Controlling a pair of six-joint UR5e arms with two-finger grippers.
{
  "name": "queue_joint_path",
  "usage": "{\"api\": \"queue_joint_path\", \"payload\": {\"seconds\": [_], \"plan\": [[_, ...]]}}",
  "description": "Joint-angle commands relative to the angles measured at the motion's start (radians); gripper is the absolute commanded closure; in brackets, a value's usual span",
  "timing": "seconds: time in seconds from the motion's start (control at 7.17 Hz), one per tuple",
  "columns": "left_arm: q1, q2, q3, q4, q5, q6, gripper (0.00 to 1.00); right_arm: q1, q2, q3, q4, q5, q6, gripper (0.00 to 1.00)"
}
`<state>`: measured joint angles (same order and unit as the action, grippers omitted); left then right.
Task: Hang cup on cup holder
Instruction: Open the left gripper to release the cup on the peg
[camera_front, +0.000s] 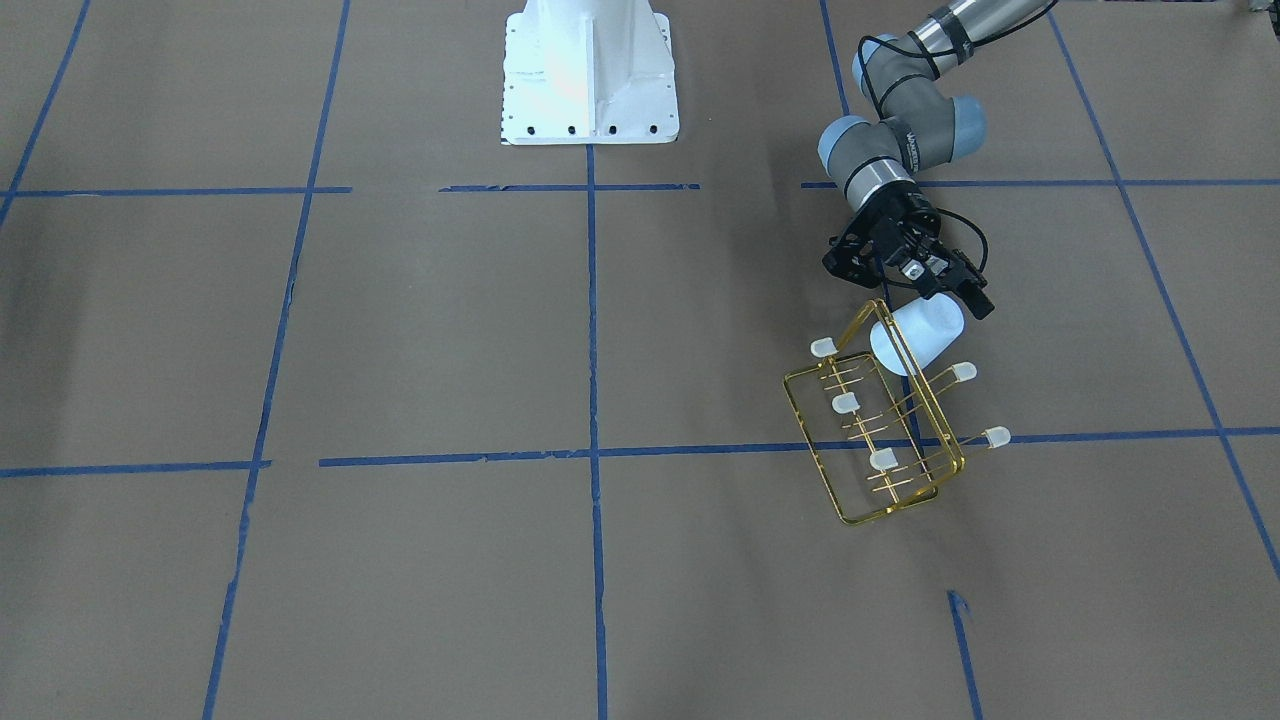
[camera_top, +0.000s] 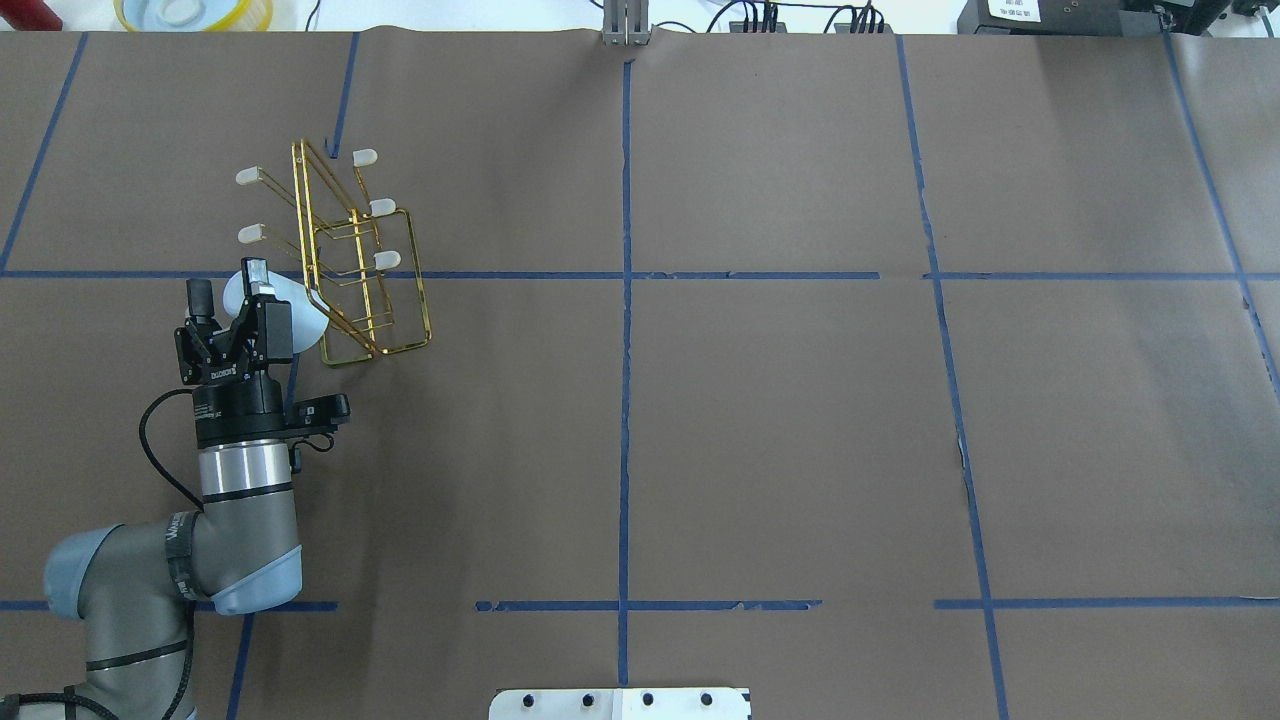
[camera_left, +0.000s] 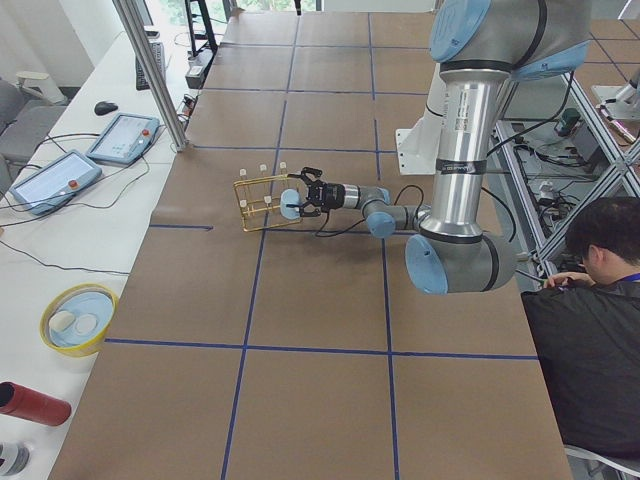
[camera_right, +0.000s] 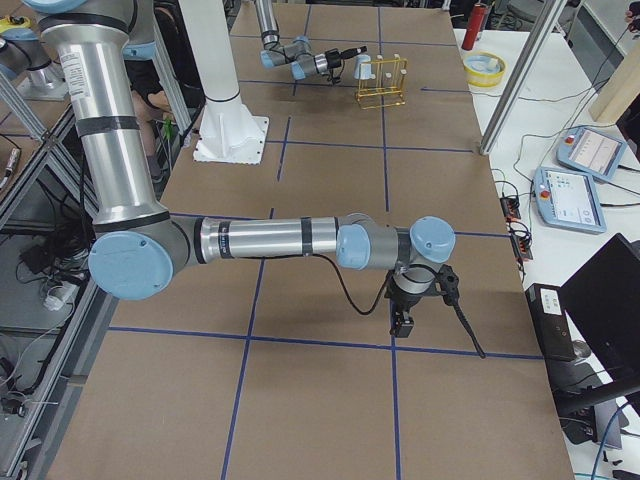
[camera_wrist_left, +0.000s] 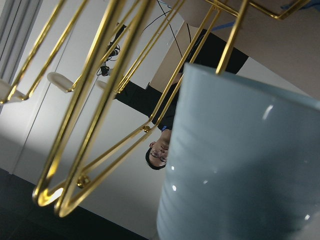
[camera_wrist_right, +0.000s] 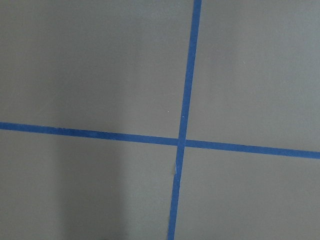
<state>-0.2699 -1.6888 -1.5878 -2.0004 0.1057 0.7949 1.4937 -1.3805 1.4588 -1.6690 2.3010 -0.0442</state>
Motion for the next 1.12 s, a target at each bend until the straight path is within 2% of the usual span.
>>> {"api": "queue_joint_path", "payload": {"seconds": [0.0,0.28,0.42,0.7,0.98], "plan": [[0.000,0.061,-0.069,-0.003,0.000,0.000,0.00,0.000,0.000,0.000,0.000,0.000,0.000,0.00],[0.000,0.142,-0.147,-0.008,-0.001,-0.005,0.00,0.000,0.000,0.000,0.000,0.000,0.000,0.00],[0.001,0.187,-0.188,-0.009,-0.004,-0.072,0.00,0.000,0.000,0.000,0.000,0.000,0.000,0.00],[0.011,0.247,-0.225,-0.006,-0.017,-0.394,0.00,0.000,0.000,0.000,0.000,0.000,0.000,0.00],[0.017,0.303,-0.270,-0.006,-0.064,-0.848,0.00,0.000,0.000,0.000,0.000,0.000,0.000,0.00]]}}
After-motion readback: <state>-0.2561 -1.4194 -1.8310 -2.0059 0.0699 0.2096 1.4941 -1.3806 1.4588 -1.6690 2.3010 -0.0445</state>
